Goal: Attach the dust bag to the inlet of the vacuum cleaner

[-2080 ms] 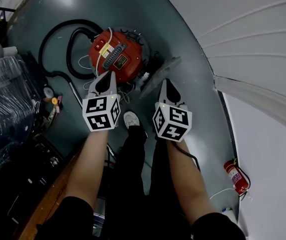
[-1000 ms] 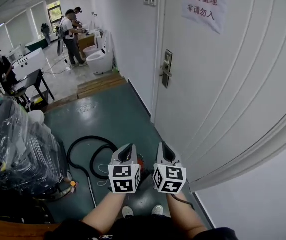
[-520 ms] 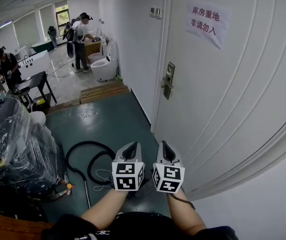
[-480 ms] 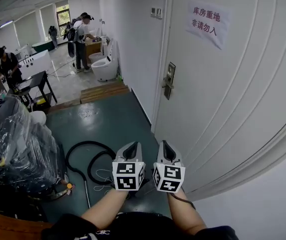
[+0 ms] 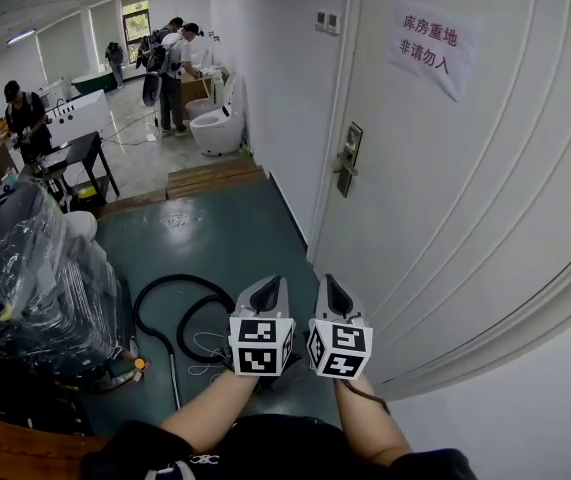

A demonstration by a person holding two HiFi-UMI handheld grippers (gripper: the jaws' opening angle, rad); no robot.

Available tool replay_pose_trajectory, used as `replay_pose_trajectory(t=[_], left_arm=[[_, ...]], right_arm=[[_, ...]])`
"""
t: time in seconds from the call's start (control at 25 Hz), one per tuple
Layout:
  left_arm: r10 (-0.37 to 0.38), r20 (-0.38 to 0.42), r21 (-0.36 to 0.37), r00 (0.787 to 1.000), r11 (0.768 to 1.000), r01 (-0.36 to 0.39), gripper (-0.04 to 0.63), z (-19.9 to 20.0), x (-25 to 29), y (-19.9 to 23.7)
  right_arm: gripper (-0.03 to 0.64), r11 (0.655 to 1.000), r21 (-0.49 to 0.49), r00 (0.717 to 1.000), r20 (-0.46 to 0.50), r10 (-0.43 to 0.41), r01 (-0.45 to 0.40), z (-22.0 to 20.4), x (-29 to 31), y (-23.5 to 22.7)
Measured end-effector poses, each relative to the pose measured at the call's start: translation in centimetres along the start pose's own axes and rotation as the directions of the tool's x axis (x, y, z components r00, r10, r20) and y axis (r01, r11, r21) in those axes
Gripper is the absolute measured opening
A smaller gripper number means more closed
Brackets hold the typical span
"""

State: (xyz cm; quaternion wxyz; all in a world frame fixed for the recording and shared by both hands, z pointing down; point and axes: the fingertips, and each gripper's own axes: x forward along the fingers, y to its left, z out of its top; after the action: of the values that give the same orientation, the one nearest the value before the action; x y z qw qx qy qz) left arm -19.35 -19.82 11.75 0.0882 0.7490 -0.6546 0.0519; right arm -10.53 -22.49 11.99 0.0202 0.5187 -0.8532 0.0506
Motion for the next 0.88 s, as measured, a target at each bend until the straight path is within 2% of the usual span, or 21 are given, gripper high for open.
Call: replay_pose_trajectory(t=[0.28, 0.68, 0.88], left_arm=[[-0.003, 0.006, 0.026, 1.000, 1.000, 0.003, 0.002, -0.3, -1.0, 0.4], [-0.055, -0.022, 0.003, 0.998, 0.998, 0.055, 0.002, -1.6, -2.3, 1.3], [-0.089, -0.023, 0.018, 0.996, 0.996, 0.089, 0.002, -1.8, -2.7, 1.4]], right_arm=[[-0.002, 1.000, -0.010, 1.000, -0.009, 0.001, -0.001, -0.4, -0.6, 1.7], [-0.002, 0.999, -0.008, 0.999, -0.020, -0.039, 0.039, -1.3, -1.7, 3.1], [-0.002, 0.998, 0.001, 0.997, -0.023, -0.071, 0.071, -1.9, -2.0, 3.5]])
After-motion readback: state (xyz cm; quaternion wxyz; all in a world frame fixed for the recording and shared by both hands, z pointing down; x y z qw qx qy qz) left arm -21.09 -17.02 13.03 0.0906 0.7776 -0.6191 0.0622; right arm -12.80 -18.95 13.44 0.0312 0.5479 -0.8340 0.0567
